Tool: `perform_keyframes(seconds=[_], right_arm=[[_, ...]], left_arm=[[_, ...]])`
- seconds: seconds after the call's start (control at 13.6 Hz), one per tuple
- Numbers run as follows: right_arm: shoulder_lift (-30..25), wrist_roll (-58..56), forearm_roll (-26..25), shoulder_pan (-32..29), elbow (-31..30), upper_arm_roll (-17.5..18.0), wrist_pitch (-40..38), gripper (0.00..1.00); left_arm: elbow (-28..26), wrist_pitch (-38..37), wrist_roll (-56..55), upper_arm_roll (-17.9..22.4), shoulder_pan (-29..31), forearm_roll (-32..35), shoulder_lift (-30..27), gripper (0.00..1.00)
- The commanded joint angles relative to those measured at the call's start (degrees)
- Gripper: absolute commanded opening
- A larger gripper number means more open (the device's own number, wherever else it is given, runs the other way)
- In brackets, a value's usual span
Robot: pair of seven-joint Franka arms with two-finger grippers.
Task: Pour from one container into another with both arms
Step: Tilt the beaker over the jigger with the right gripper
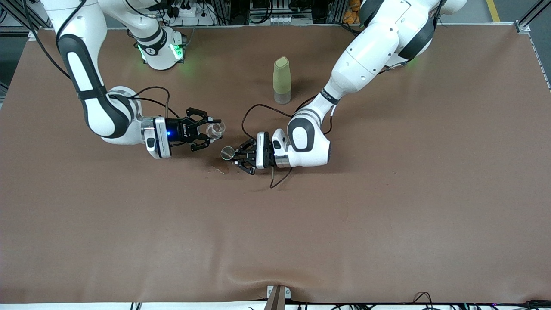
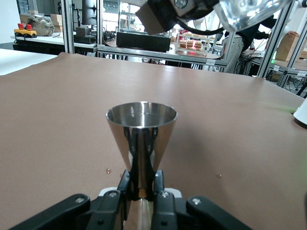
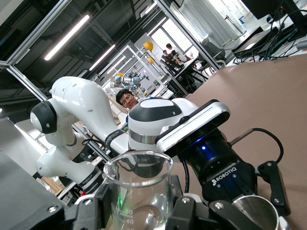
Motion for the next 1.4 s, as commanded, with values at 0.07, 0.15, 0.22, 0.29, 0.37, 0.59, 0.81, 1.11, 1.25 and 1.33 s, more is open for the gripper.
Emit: perform_keyframes(seconds=[0.07, 0.15, 0.22, 0.29, 0.37, 0.59, 0.81, 1.11, 1.25, 1.33], right_arm=[[-1.8, 3.2, 4.6, 2.4, -1.4, -0.5, 3.2, 0.21], [-1.8, 3.3, 5.6, 3.1, -1.3, -0.5, 3.9, 0.21], [-1.7, 3.6, 5.9, 3.2, -1.3, -0.5, 4.7, 0.21], [-1.7, 4.4, 5.9, 3.1, -1.3, -0.5, 4.7, 0.21], [-1.8, 5.2, 5.9, 3.1, -1.4, -0.5, 4.7, 0.21], [-1.6, 5.8, 6.0, 3.0, -1.5, -0.5, 4.7, 0.21], [-1.7, 8.4, 6.0, 3.0, -2.3, -0.5, 4.7, 0.21], [-2.0, 10.0, 6.0, 3.2, -3.1, -0.5, 4.6, 0.21], [-2.0, 10.1, 6.0, 3.1, -3.3, -0.5, 4.5, 0.21], [-2.0, 10.1, 6.0, 3.1, -3.6, -0.5, 4.5, 0.21]], left_arm=[[2.1, 0.6, 1.3, 0.5, -1.1, -1.8, 1.1, 0.00], [2.1, 0.6, 1.2, 0.5, -1.2, -1.8, 1.2, 0.00], [2.1, 0.7, 1.3, 0.5, -1.2, -1.8, 1.2, 0.00], [2.1, 0.6, 1.3, 0.5, -1.1, -1.8, 1.2, 0.00], [2.1, 0.6, 1.2, 0.5, -1.1, -1.8, 1.2, 0.00], [2.1, 0.6, 1.2, 0.5, -1.2, -1.8, 1.2, 0.00], [2.1, 0.7, 1.2, 0.5, -1.1, -1.8, 1.2, 0.00], [2.1, 0.6, 1.3, 0.5, -1.2, -1.8, 1.5, 0.00], [2.1, 0.6, 1.3, 0.5, -1.2, -1.8, 1.7, 0.00], [2.1, 0.7, 1.3, 0.5, -1.2, -1.8, 1.7, 0.00]])
